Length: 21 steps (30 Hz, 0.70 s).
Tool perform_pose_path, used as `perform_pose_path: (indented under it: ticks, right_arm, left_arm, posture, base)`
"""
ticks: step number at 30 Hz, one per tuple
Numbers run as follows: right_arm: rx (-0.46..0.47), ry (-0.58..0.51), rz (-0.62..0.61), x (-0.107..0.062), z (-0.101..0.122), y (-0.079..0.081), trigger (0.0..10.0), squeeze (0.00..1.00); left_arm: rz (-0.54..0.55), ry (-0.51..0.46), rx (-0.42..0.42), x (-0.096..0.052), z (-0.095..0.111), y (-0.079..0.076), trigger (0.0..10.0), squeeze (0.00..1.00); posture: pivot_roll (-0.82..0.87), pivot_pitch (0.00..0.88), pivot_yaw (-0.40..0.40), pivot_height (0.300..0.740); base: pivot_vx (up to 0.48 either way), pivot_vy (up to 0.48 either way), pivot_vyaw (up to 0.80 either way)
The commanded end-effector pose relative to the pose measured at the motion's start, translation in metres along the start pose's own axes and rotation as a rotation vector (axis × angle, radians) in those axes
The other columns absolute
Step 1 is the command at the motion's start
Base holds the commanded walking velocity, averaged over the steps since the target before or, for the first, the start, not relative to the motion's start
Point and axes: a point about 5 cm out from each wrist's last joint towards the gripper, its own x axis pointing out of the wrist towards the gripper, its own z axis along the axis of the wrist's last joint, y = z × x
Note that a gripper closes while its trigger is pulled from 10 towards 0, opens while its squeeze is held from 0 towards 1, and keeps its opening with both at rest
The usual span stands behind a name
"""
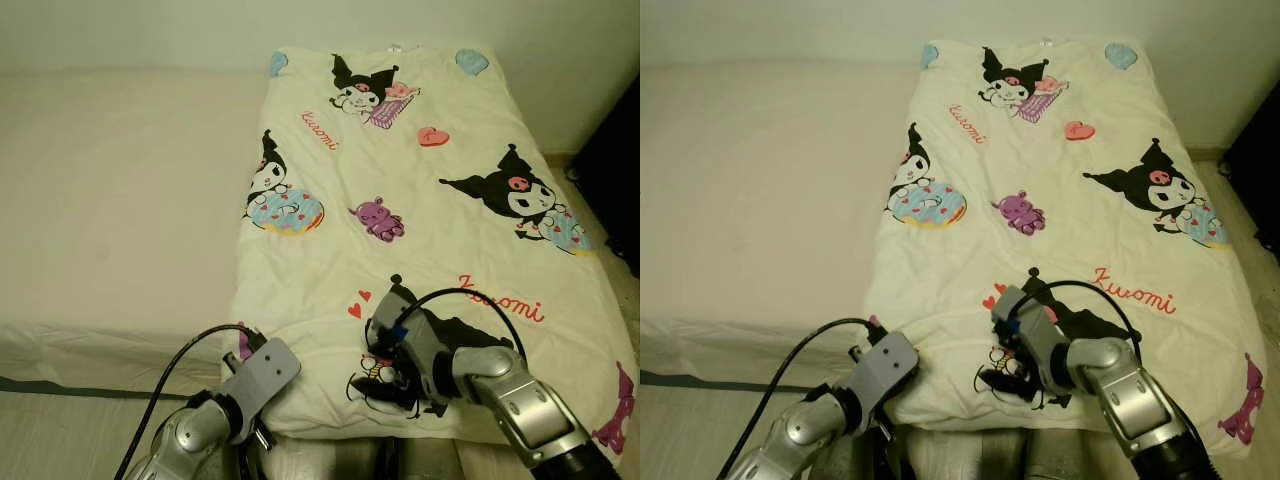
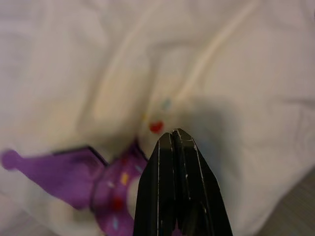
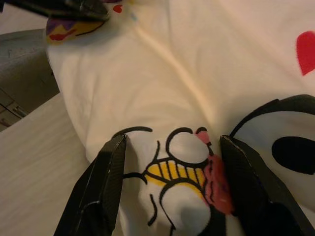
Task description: Clean up the room
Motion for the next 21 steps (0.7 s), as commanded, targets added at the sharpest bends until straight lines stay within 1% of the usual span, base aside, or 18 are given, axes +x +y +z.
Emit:
perform_pose_path:
  ticks: [1,2,4,5,6,7,8,9,10,11,12,13,15,16,18,19,20,21]
  right_arm:
    - [0.03,-0.026,0.02,0.003,-0.001,0.007,10.0,0.0]
    - [0.037,-0.055,0.019,0.003,0.003,0.008,10.0,0.0]
    - [0.105,-0.294,0.016,-0.007,0.037,0.004,10.0,0.0]
    - [0.105,-0.294,0.016,-0.007,0.037,0.004,10.0,0.0]
    - [0.15,-0.485,0.001,-0.021,0.064,-0.002,10.0,0.0]
    - [0.15,-0.485,0.001,-0.021,0.064,-0.002,10.0,0.0]
    - [0.176,-0.568,-0.041,-0.029,0.076,-0.009,10.0,0.0]
    - [0.176,-0.568,-0.041,-0.029,0.076,-0.009,10.0,0.0]
    - [0.195,-0.619,-0.088,-0.035,0.083,-0.015,10.0,0.0]
    - [0.195,-0.619,-0.088,-0.035,0.083,-0.015,10.0,0.0]
    - [0.206,-0.631,-0.198,-0.037,0.085,-0.025,10.0,0.0]
    - [0.206,-0.631,-0.198,-0.037,0.085,-0.025,10.0,0.0]
    - [0.231,-0.607,-0.451,-0.033,0.072,-0.042,10.0,0.0]
    - [0.231,-0.607,-0.451,-0.033,0.072,-0.042,10.0,0.0]
    - [0.244,-0.569,-0.637,-0.025,0.054,-0.043,10.0,0.0]
    - [0.249,-0.556,-0.687,-0.023,0.048,-0.041,10.0,0.0]
    - [0.249,-0.556,-0.687,-0.023,0.048,-0.041,10.0,0.0]
    - [0.259,-0.536,-0.752,-0.019,0.038,-0.036,10.0,0.0]
  left_arm:
    - [0.019,0.02,-0.018,-0.004,-0.007,0.002,10.0,0.0]
    - [0.031,0.01,-0.025,-0.004,-0.006,0.005,10.0,0.0]
    - [0.112,-0.046,-0.098,-0.007,0.001,0.019,10.0,0.0]
    - [0.112,-0.046,-0.098,-0.007,0.001,0.019,10.0,0.0]
    - [0.208,-0.11,-0.203,-0.011,0.008,0.036,10.0,0.0]
    - [0.208,-0.11,-0.203,-0.011,0.008,0.036,10.0,0.0]
    - [0.274,-0.147,-0.287,-0.015,0.011,0.048,10.0,0.0]
    - [0.274,-0.147,-0.287,-0.015,0.011,0.048,10.0,0.0]
    - [0.322,-0.172,-0.341,-0.018,0.013,0.057,10.0,0.0]
    - [0.322,-0.172,-0.341,-0.018,0.013,0.057,10.0,0.0]
    - [0.383,-0.187,-0.368,-0.02,0.014,0.066,10.0,0.0]
    - [0.383,-0.187,-0.368,-0.02,0.014,0.066,10.0,0.0]
    - [0.507,-0.17,-0.333,-0.023,0.012,0.077,10.0,0.0]
    - [0.507,-0.17,-0.333,-0.023,0.012,0.077,10.0,0.0]
    - [0.639,-0.129,-0.333,-0.027,0.004,0.084,10.0,0.0]
    - [0.682,-0.118,-0.343,-0.028,0.001,0.086,10.0,0.0]
    - [0.682,-0.118,-0.343,-0.028,0.001,0.086,10.0,0.0]
    - [0.745,-0.074,-0.376,-0.033,-0.007,0.088,10.0,0.0]
  posture:
    - [-0.05,0.23,0.047,0.579]
    - [-0.05,0.23,0.047,0.579]
    - [-0.06,0.223,0.048,0.579]
    - [-0.06,0.223,0.048,0.579]
    - [-0.06,0.219,0.047,0.579]
    - [-0.06,0.219,0.047,0.579]
    - [-0.06,0.212,0.043,0.579]
    - [-0.06,0.212,0.043,0.579]
    - [-0.06,0.207,0.04,0.579]
    - [-0.06,0.207,0.04,0.579]
    - [-0.07,0.205,0.038,0.579]
    - [-0.07,0.205,0.038,0.579]
    - [-0.07,0.186,0.042,0.579]
    - [-0.07,0.186,0.042,0.579]
    - [-0.07,0.17,0.048,0.579]
    - [-0.07,0.17,0.048,0.579]
    - [-0.07,0.17,0.048,0.579]
    - [-0.08,0.163,0.054,0.579]
  base:
    - [0.0,0.0,0.0]
    - [0.0,0.0,0.0]
    - [0.0,0.0,0.0]
    - [0.0,0.0,0.0]
    - [0.0,0.0,0.0]
    - [0.0,0.0,0.0]
    - [0.0,0.0,0.0]
    - [0.0,0.0,0.0]
    - [0.0,0.0,0.0]
    - [0.0,0.0,0.0]
    - [0.0,0.0,0.0]
    - [0.0,0.0,0.0]
    - [0.0,0.0,0.0]
    - [0.0,0.0,0.0]
    - [0.0,0.0,0.0]
    - [0.0,0.0,0.0]
    - [0.0,0.0,0.0]
    - [0.0,0.0,0.0]
